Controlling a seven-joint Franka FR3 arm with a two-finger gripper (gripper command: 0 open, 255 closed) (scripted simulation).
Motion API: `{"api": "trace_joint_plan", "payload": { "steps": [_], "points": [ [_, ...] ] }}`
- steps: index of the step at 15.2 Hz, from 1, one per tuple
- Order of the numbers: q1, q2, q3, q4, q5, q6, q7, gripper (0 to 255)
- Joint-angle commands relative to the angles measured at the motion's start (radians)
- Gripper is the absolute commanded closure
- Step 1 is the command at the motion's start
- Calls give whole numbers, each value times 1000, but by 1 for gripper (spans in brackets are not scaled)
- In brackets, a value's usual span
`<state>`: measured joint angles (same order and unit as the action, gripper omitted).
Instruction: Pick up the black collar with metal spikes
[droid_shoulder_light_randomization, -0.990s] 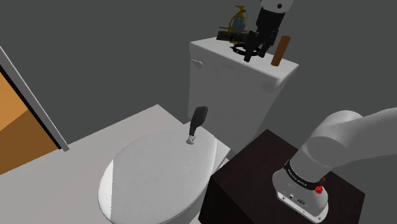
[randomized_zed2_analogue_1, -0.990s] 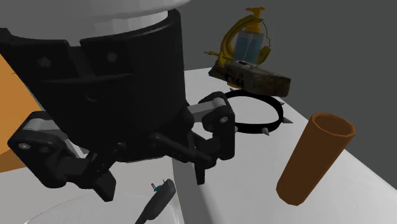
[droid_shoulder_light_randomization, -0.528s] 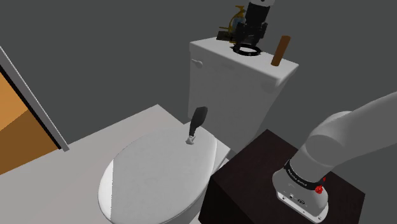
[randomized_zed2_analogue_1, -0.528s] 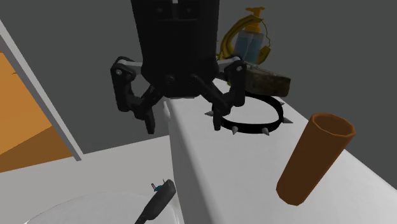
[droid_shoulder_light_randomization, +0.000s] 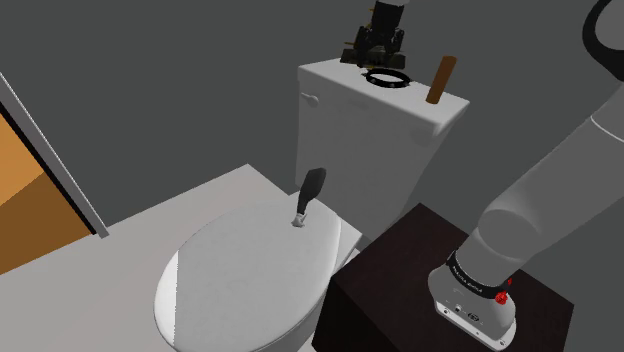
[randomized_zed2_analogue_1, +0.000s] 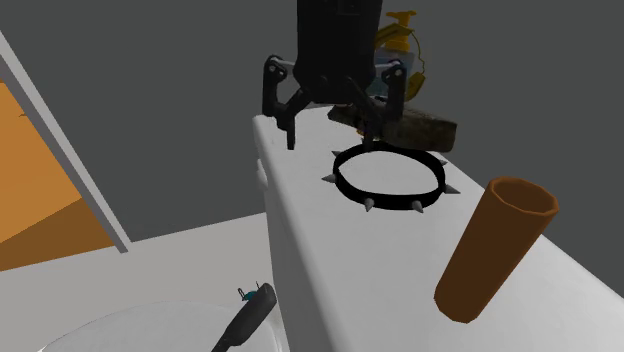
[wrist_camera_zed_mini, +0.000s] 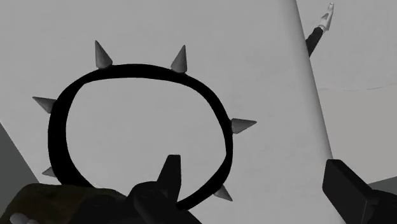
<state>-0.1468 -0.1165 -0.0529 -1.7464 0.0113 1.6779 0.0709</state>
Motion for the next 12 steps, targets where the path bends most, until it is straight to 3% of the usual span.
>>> {"api": "trace_joint_plan", "payload": {
  "steps": [1,2,11,12],
  "points": [
    [-14,70,-16,88,7,-23,1,0],
    [-17,90,-20,112,10,-28,1,0],
    [-17,74,-19,-9,9,78,0,0],
    [-16,73,-18,-13,9,80,1,255]
  ]
}}
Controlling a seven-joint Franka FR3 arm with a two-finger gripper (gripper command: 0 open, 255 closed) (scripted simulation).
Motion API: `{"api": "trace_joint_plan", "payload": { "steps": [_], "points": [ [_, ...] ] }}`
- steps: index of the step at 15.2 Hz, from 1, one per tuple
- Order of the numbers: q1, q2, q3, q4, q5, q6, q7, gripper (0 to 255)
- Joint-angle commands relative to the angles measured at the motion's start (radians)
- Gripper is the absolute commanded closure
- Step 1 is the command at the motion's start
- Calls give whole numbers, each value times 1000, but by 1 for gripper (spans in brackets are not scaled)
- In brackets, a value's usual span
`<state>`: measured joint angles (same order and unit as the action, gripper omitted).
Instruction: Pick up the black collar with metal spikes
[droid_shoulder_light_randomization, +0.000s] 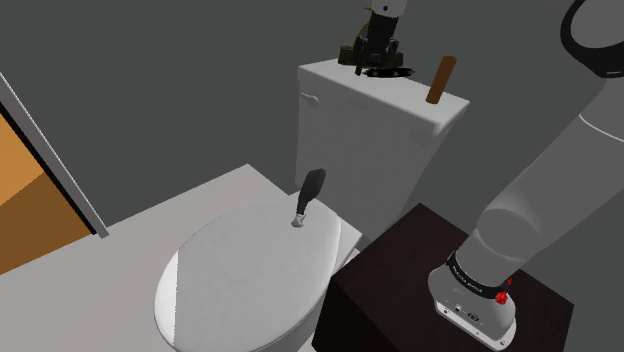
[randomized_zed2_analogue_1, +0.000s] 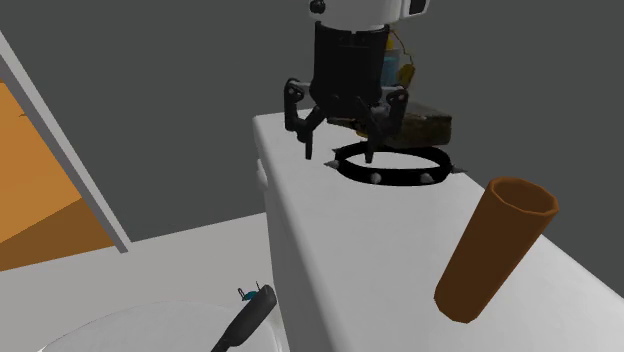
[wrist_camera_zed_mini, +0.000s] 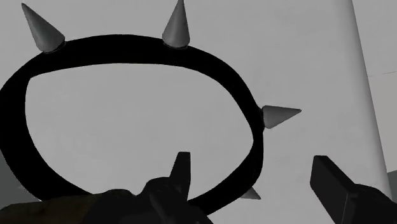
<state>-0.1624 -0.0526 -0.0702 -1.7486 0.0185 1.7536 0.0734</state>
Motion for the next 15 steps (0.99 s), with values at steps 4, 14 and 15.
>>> {"api": "trace_joint_plan", "payload": {
  "steps": [4,14,15],
  "points": [
    [-1,16,-1,-4,2,5,-2,255],
    [-1,20,-2,71,2,-67,-2,255],
    [-2,22,-2,88,2,-81,-2,255]
  ]
}}
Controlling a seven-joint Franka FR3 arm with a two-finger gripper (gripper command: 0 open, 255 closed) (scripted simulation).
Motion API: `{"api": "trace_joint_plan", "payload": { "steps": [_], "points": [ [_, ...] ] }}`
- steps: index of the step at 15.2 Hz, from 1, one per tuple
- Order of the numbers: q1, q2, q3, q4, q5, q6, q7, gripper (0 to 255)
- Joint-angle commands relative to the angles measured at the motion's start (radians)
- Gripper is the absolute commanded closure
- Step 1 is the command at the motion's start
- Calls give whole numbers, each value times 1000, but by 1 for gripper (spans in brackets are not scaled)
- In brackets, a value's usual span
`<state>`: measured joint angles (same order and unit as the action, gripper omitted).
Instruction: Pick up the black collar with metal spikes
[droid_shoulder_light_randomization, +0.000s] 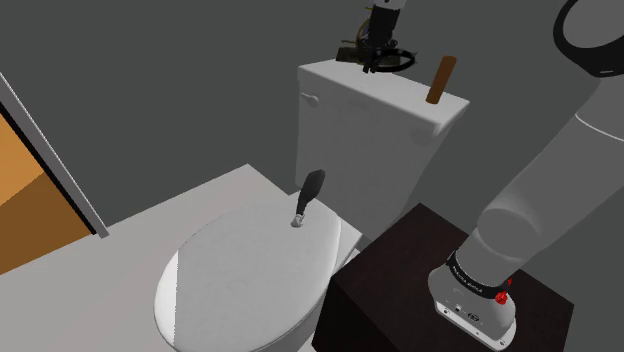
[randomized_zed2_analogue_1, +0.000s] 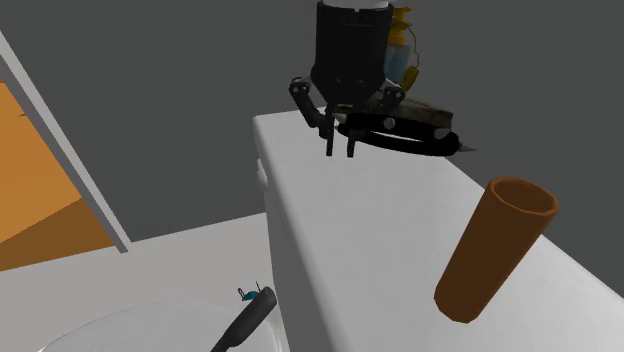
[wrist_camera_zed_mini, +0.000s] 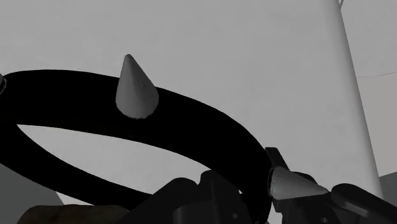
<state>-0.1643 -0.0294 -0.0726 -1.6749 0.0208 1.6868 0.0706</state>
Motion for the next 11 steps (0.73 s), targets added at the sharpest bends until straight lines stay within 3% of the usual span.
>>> {"api": "trace_joint_plan", "payload": {
  "steps": [1,11],
  "points": [
    [0,2,0,31,0,-29,1,255],
    [-1,35,-1,183,2,-148,2,255]
  ]
}}
